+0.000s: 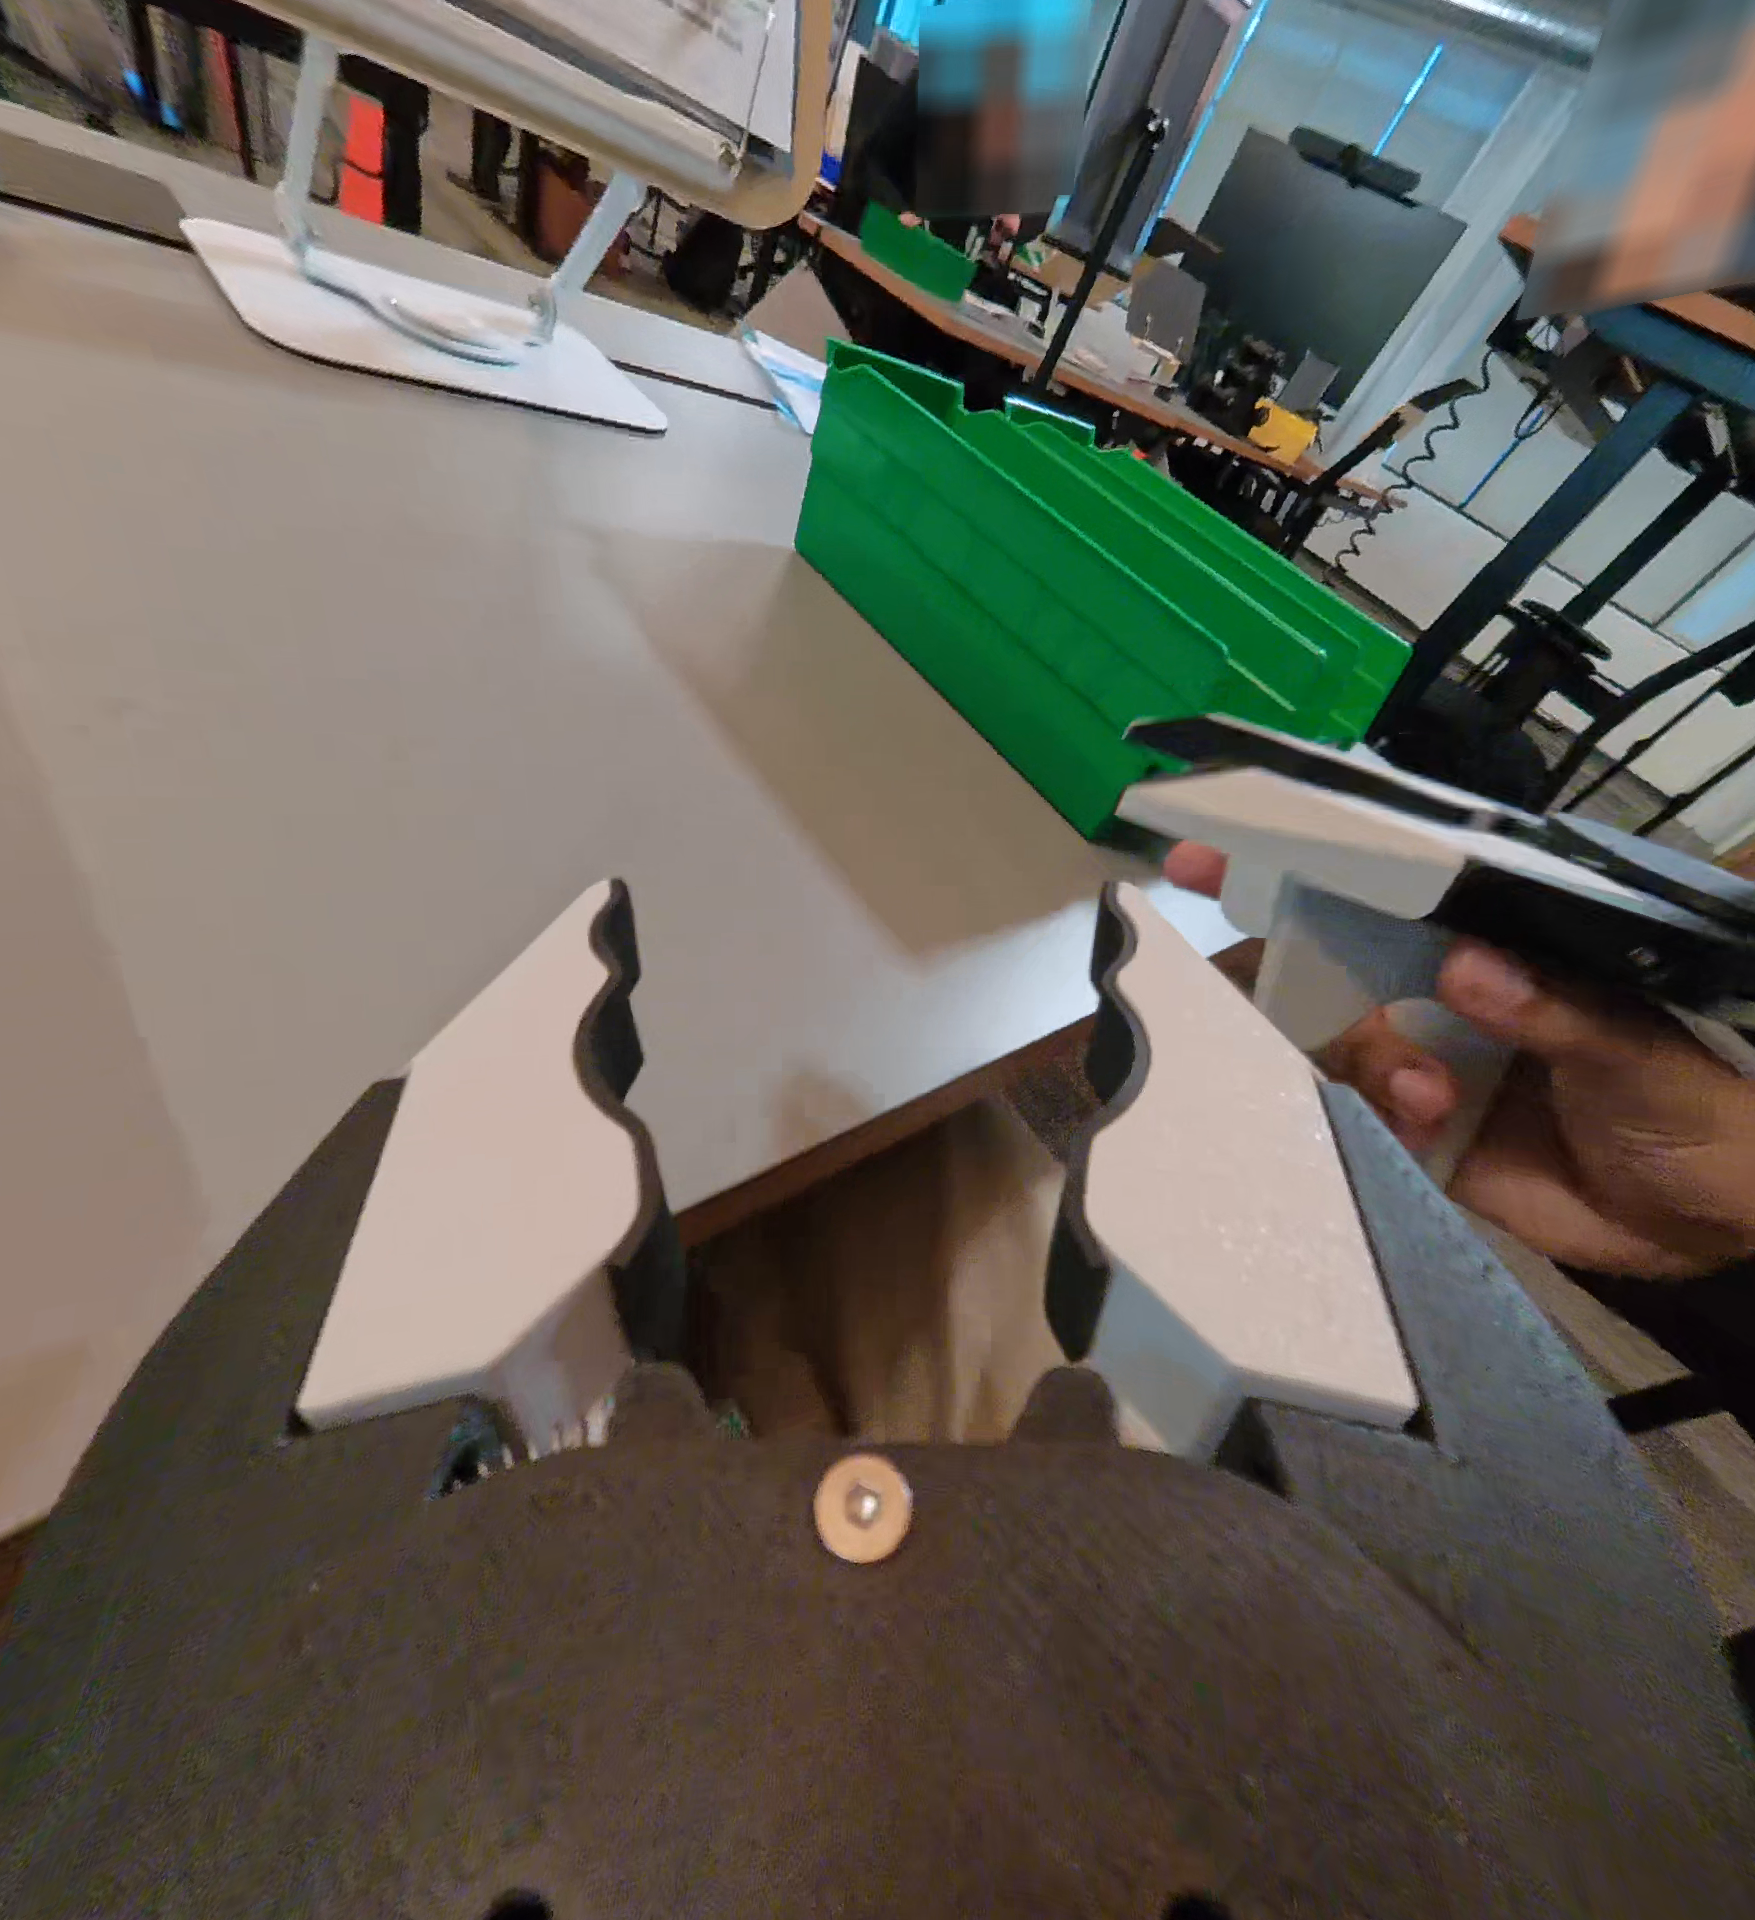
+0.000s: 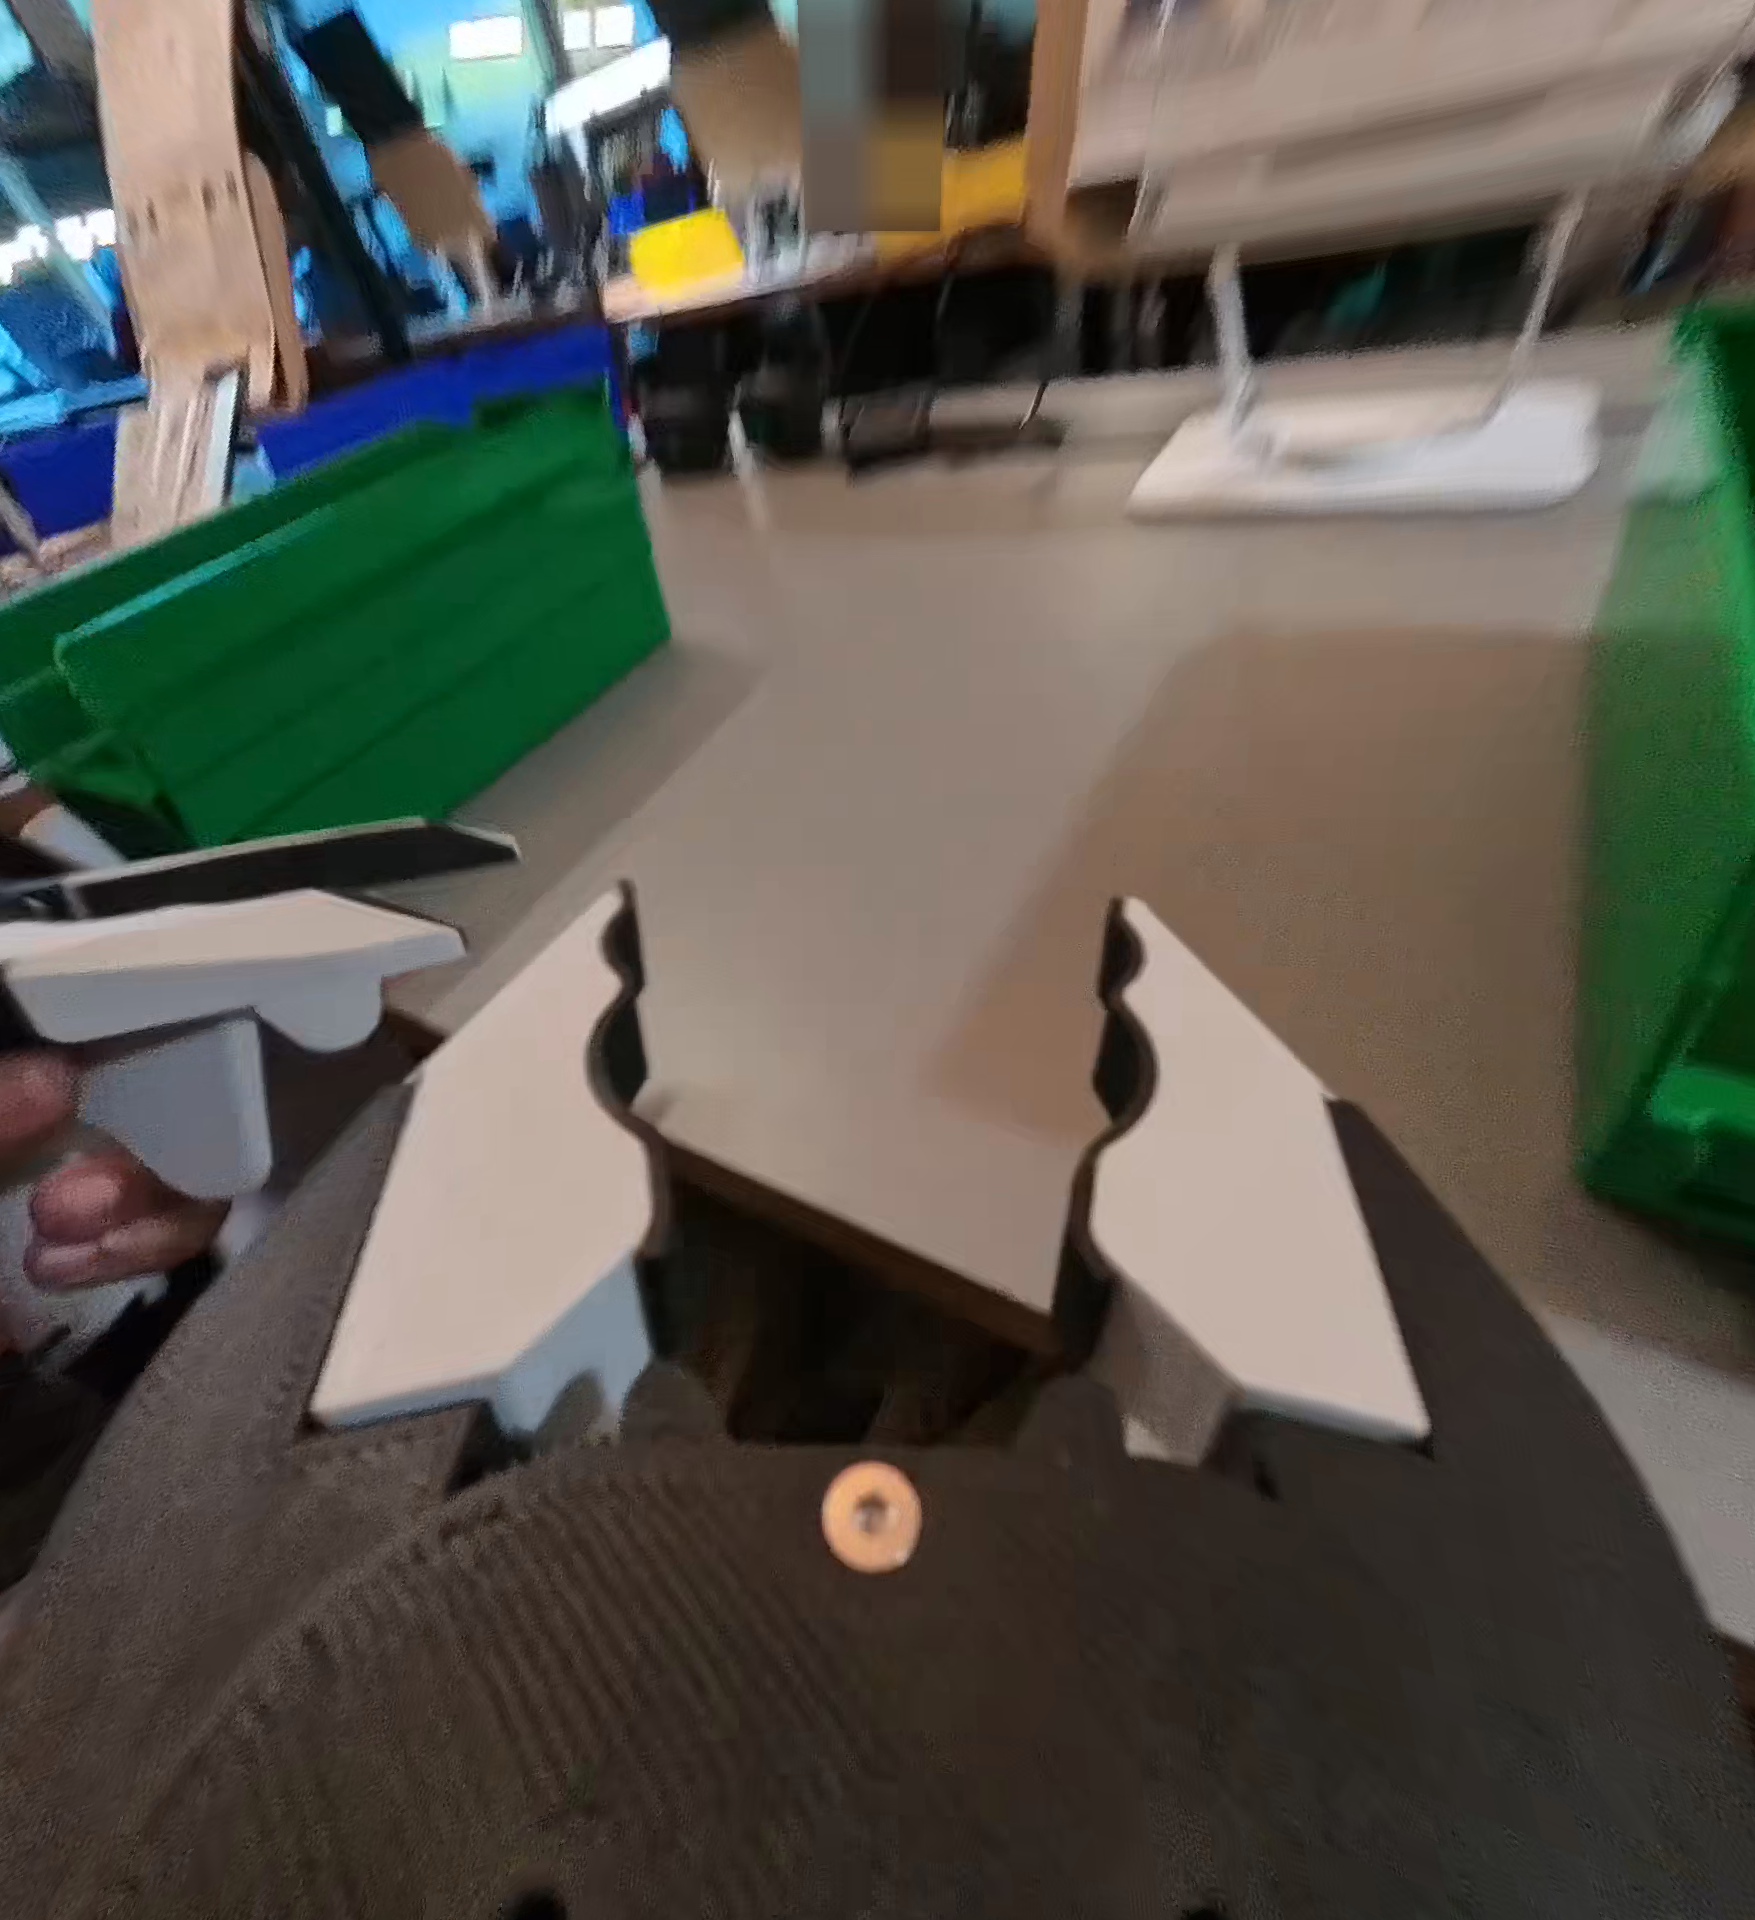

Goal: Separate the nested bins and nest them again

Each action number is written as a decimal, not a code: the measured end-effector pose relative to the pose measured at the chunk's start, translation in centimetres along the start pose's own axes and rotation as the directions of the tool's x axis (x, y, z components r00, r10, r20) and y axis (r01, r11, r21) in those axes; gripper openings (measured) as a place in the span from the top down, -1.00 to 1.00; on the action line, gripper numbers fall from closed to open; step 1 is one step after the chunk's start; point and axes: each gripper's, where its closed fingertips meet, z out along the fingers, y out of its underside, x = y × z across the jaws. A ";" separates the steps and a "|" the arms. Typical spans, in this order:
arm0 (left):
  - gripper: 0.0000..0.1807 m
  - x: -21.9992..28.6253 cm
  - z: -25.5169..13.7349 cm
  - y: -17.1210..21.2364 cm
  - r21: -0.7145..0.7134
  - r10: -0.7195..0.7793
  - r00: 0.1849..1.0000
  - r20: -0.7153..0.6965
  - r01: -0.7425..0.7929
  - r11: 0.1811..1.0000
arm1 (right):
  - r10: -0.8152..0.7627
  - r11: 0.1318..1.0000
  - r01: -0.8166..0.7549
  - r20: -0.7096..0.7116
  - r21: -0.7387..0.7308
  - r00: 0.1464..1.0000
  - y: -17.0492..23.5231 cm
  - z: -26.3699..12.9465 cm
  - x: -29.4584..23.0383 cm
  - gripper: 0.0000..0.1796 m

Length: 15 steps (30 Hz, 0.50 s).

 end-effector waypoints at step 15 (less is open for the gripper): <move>0.02 -7.5 -10.9 -18.5 0.015 0.370 0.802 0.468 -0.426 0.905 | 0.287 0.957 -0.289 0.225 -0.022 0.931 0.5 -8.1 5.2 0.47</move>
